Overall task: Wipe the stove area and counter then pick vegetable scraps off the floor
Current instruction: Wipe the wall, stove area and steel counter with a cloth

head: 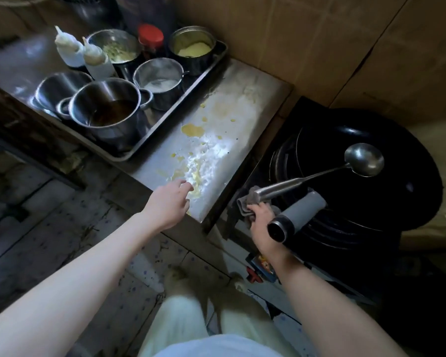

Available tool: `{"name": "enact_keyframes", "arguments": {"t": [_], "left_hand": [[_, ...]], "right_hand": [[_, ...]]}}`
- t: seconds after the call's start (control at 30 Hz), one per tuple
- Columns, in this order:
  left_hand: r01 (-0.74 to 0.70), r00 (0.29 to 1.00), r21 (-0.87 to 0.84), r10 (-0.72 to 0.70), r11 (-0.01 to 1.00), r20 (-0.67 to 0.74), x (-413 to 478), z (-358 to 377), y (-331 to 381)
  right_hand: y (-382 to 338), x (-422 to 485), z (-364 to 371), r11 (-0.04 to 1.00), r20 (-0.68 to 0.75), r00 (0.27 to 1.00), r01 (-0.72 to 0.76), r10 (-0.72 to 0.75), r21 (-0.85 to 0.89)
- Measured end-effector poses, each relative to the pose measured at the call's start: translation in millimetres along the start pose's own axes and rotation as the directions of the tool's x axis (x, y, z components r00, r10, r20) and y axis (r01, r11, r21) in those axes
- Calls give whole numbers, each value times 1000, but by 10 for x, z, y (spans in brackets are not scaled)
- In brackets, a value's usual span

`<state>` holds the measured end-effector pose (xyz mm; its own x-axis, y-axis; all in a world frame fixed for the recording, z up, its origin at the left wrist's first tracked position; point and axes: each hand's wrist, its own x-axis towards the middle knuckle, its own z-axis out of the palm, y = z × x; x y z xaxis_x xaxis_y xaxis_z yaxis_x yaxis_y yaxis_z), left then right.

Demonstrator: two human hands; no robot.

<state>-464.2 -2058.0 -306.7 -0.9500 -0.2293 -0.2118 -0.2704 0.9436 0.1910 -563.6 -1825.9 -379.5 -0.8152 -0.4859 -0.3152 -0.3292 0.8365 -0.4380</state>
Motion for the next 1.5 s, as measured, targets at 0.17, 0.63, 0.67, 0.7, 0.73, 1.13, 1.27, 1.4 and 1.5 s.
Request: {"name": "enact_keyframes", "arguments": {"t": [0.17,0.63,0.67,0.7,0.73,1.13,1.27,1.4,1.5], "left_hand": [[-73,997,4,73,997,39,212,-142,-369],[-352,929,-24,352,936,115,761,-573,-1176],[-362,925,-32,363,932,113,779,-571,-1191],[-365,923,-42,368,930,111,785,-565,-1206],[-368,921,-52,372,928,115,782,-554,-1219],[-396,908,-82,404,914,112,619,-377,-1474],[-391,913,-79,397,917,93,570,-350,-1552],[-365,924,-83,372,927,86,515,-318,-1641],[-351,931,-94,358,932,72,484,-303,-1699]], "right_hand": [[-291,95,66,968,-183,955,-213,235,134],[-1177,-52,253,643,-243,724,-344,645,684],[-1247,-95,268,633,-245,724,-325,644,703],[-1313,-131,295,627,-241,732,-311,637,714],[-1389,-159,323,625,-231,745,-303,626,719],[-1982,18,924,883,-212,872,-381,442,273],[-2041,72,975,903,-195,882,-411,429,126],[-2096,127,1013,928,-180,912,-371,370,27],[-2136,175,1025,949,-145,943,-310,298,-64]]}}
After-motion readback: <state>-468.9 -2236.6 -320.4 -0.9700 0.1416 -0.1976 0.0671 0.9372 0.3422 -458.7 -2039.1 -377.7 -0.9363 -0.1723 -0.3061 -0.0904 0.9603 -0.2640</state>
